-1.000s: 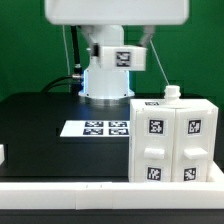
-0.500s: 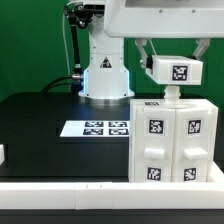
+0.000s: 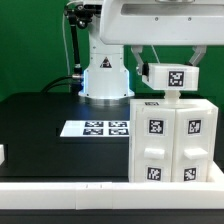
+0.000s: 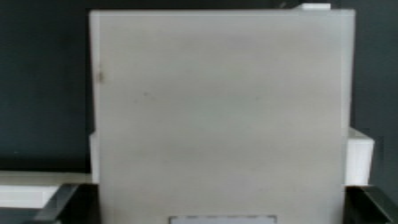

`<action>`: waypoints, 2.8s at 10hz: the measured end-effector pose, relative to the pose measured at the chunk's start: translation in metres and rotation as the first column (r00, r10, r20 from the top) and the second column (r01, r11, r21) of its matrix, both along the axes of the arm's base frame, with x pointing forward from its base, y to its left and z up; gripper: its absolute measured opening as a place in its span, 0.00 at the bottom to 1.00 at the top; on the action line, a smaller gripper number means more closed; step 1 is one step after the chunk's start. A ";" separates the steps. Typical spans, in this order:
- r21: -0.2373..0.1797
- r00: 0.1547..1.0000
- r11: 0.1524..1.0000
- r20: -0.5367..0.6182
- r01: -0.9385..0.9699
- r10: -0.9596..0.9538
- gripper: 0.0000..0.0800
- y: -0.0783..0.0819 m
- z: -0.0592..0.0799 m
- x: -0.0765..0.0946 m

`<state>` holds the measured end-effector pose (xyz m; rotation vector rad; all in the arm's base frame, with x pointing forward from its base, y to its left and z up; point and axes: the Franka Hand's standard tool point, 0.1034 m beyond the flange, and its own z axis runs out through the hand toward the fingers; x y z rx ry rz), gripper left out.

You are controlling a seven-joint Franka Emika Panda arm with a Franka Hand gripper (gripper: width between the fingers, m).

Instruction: Assemble cabinet

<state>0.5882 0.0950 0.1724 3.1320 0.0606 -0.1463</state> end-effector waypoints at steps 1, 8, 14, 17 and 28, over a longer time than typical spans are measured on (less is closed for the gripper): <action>0.003 1.000 1.000 0.014 -0.001 0.001 0.70 0.007 -0.001 0.002; 0.000 1.000 1.000 0.017 -0.012 0.012 0.70 0.006 -0.012 0.003; 0.000 1.000 1.000 0.023 -0.008 0.008 0.79 0.006 -0.013 0.004; 0.000 1.000 1.000 0.023 -0.008 0.008 0.81 0.006 -0.013 0.004; 0.004 0.997 1.000 0.072 -0.011 0.010 0.69 0.009 -0.013 0.014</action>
Offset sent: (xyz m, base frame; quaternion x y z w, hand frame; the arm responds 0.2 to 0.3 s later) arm 0.0102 0.0116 -0.0015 0.0028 0.0026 0.0023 1.0000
